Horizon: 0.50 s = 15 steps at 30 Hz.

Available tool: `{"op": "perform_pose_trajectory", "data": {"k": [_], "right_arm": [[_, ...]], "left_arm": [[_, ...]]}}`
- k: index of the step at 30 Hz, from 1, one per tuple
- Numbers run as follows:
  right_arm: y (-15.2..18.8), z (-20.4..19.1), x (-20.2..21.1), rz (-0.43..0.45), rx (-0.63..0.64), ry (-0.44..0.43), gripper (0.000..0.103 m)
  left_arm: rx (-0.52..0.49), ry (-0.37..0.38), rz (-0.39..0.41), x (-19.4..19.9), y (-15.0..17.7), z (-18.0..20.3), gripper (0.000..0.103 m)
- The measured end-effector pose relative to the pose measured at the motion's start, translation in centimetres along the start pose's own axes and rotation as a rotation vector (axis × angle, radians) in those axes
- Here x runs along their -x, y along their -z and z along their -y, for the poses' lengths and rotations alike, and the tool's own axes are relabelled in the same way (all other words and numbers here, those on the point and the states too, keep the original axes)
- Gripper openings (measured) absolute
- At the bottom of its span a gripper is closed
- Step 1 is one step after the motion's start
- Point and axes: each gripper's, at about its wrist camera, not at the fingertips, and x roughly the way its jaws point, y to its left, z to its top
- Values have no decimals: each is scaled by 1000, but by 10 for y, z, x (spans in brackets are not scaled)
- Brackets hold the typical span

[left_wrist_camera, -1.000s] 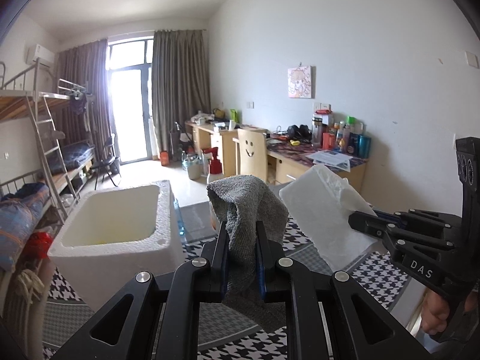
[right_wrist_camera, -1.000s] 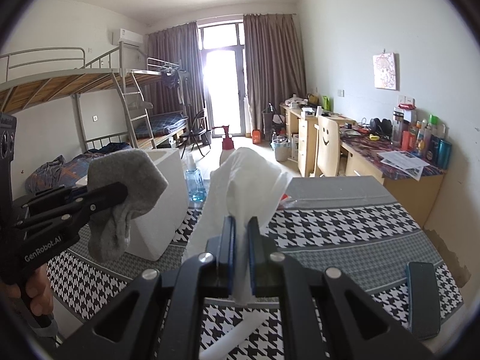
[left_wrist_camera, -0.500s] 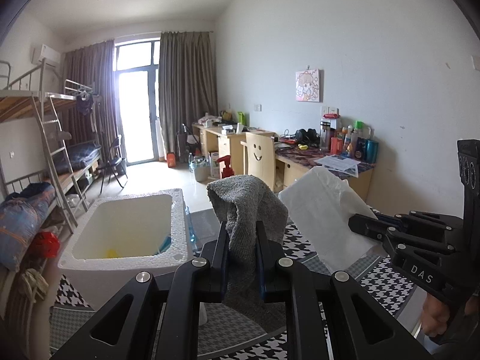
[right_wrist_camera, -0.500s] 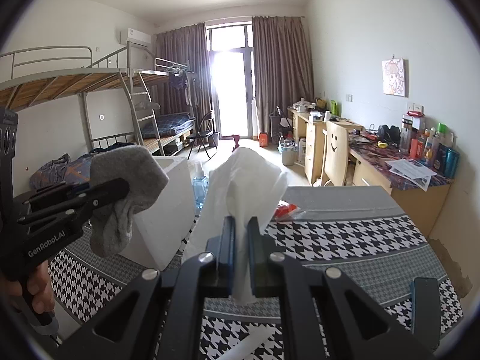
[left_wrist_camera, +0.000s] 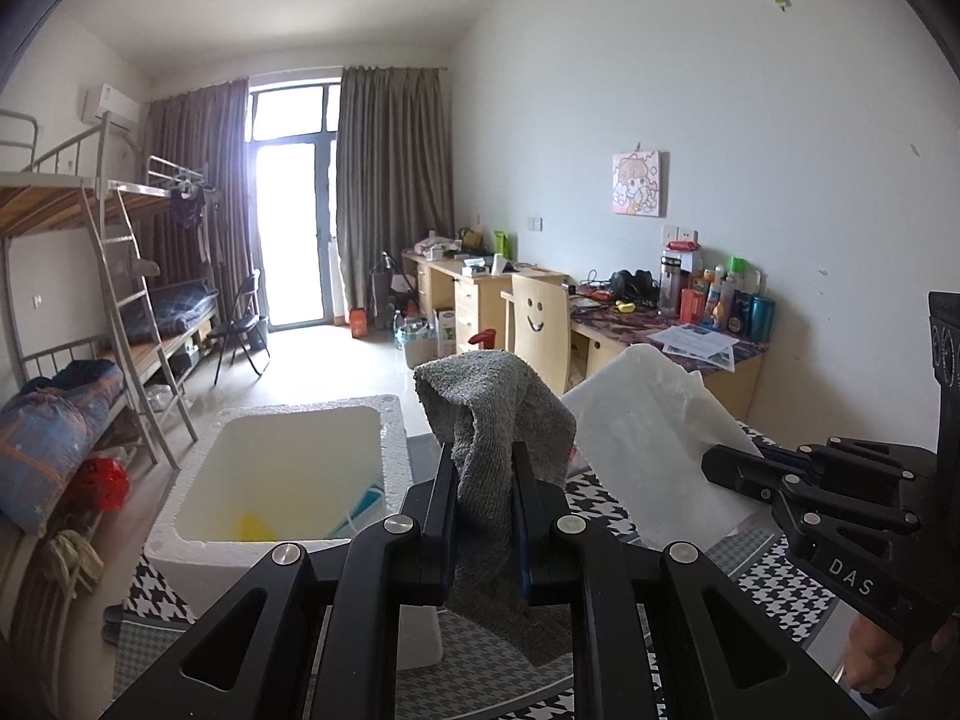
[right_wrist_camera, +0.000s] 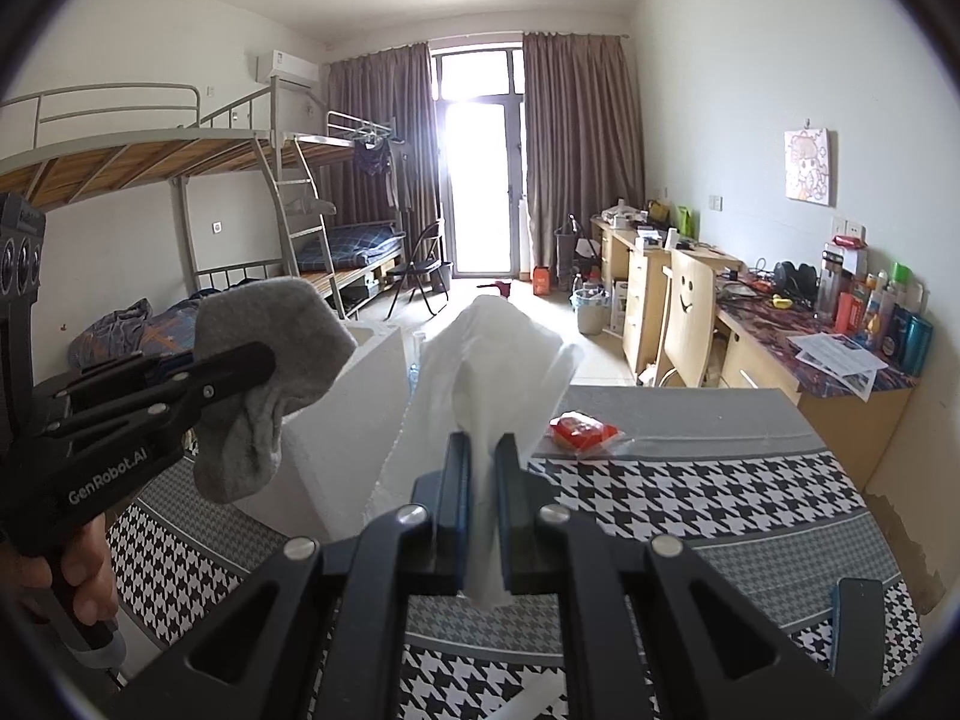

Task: Organize soft objects
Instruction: 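Lower the grey sock into the foam box and open the left gripper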

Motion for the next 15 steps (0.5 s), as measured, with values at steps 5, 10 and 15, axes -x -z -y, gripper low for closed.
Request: {"op": "perform_pose_trajectory", "data": {"k": [5, 10, 15], "right_arm": [[-6, -7, -1, -2, 17, -4, 11], [-9, -10, -4, -7, 11, -8, 11], [-15, -14, -9, -9, 2, -14, 11]], "left_arm": [[12, -16, 7, -2, -7, -6, 15], [27, -29, 8, -4, -10, -13, 15], [39, -54, 8, -8, -14, -19, 15]]}}
